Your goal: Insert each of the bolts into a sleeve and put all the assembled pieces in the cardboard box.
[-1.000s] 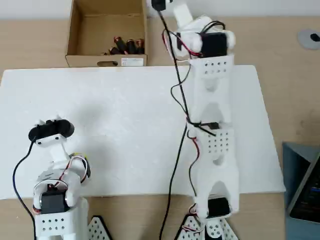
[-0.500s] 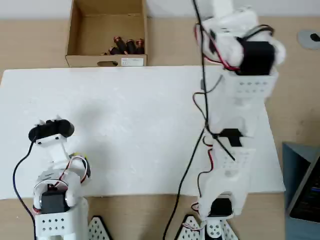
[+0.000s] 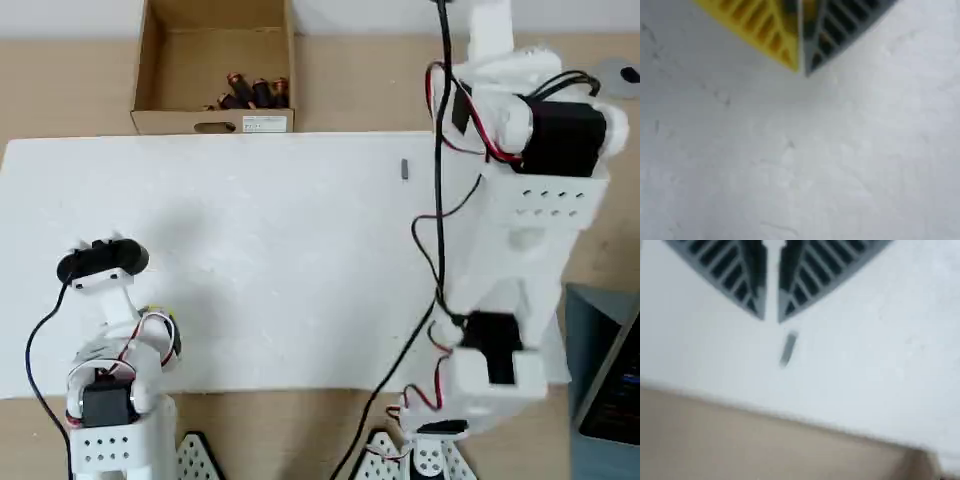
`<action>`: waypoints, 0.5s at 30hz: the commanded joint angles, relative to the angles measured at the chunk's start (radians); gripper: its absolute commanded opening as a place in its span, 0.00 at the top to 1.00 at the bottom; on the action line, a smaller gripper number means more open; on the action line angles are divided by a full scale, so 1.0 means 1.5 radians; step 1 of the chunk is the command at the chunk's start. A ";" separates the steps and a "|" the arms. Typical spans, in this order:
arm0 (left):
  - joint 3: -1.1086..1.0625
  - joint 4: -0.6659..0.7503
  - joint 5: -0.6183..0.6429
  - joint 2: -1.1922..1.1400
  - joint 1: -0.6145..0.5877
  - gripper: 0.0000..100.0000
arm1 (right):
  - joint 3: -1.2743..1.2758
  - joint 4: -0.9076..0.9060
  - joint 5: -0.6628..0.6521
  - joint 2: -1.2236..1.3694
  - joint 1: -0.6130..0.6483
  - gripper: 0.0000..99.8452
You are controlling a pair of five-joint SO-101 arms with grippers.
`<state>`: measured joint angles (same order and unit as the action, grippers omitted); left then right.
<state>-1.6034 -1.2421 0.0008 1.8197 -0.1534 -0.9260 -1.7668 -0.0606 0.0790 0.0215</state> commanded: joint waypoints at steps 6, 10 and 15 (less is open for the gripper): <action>0.004 0.012 -0.004 0.004 -0.006 0.99 | 0.235 0.066 0.070 -0.095 -0.006 0.99; 0.004 0.012 -0.004 0.004 -0.006 0.99 | 0.349 0.084 0.090 -0.155 0.002 0.99; 0.004 0.012 -0.004 0.004 -0.006 0.99 | 0.529 0.165 0.089 -0.260 -0.001 0.99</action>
<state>-1.6034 -1.2421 0.0008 1.8197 -0.1534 -0.2631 -1.5950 0.0621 -0.1972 0.0215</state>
